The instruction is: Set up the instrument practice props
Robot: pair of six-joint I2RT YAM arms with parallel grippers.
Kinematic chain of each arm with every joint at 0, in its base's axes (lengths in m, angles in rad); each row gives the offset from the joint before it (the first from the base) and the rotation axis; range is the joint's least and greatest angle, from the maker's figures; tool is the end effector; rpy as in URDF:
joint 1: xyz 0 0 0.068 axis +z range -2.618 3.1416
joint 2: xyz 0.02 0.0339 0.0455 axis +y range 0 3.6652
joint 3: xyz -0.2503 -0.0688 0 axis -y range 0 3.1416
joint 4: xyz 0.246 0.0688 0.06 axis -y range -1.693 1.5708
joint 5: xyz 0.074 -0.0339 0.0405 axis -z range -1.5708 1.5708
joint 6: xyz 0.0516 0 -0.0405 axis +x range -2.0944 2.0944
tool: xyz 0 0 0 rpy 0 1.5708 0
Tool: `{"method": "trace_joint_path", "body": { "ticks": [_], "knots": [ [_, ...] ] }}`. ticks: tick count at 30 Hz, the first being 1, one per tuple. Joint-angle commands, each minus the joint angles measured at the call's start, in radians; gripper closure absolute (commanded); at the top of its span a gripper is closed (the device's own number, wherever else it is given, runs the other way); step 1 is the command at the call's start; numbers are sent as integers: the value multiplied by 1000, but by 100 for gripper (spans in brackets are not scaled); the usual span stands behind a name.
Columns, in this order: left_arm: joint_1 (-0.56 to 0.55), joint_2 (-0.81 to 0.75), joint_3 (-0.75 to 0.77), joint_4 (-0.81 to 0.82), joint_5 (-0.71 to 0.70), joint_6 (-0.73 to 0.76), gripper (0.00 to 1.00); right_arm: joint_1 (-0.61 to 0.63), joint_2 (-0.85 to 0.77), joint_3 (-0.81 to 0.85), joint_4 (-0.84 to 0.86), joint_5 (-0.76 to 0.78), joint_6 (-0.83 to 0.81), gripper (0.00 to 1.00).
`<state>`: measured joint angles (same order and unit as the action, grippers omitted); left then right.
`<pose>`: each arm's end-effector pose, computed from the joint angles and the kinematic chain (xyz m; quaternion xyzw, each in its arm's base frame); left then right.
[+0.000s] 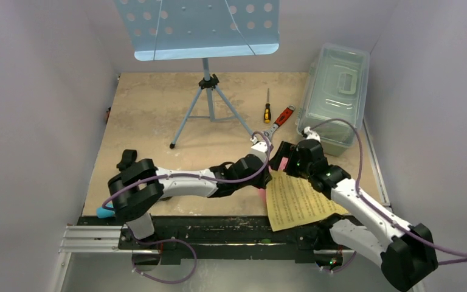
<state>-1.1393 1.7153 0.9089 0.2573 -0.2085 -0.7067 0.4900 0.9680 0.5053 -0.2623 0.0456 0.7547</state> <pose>0.1669 -0.3369 0.1602 0.1365 0.8583 -0.3330 0.3658 0.1943 0.1010 0.1803 0.1296 0.9025 0.2223 0.3455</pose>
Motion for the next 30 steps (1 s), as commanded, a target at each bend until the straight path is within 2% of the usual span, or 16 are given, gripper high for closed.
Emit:
{"method": "trace_joint_path", "body": {
  "ticks": [1, 6, 10, 12, 14, 17, 18, 22, 25, 30],
  "knots": [
    [43, -147, 143, -237, 112, 248, 100, -1, -119, 290, -235, 175, -198, 2],
    [132, -291, 164, -528, 173, 402, 100, -2, -215, 518, -293, 199, -287, 2],
    [157, -433, 184, -700, 175, 505, 100, -1, -299, 544, -214, 101, -369, 2],
    [157, -504, 192, -758, 195, 565, 100, -1, -337, 503, -116, -67, -435, 2],
    [156, -568, 195, -803, 204, 631, 100, -1, -334, 458, -36, -303, -490, 2],
    [157, -641, 199, -859, 194, 699, 100, 6, -232, 403, 63, -741, -539, 2],
    [157, -651, 207, -880, 192, 727, 100, 19, -198, 380, 106, -835, -527, 2],
    [157, -675, 221, -949, 253, 781, 100, 136, -144, 329, 178, -831, -599, 2],
    [158, -694, 218, -972, 326, 809, 100, 166, -85, 312, 224, -915, -638, 2],
    [157, -730, 217, -977, 337, 823, 100, 247, 31, 371, 187, -915, -711, 2]
  ]
}}
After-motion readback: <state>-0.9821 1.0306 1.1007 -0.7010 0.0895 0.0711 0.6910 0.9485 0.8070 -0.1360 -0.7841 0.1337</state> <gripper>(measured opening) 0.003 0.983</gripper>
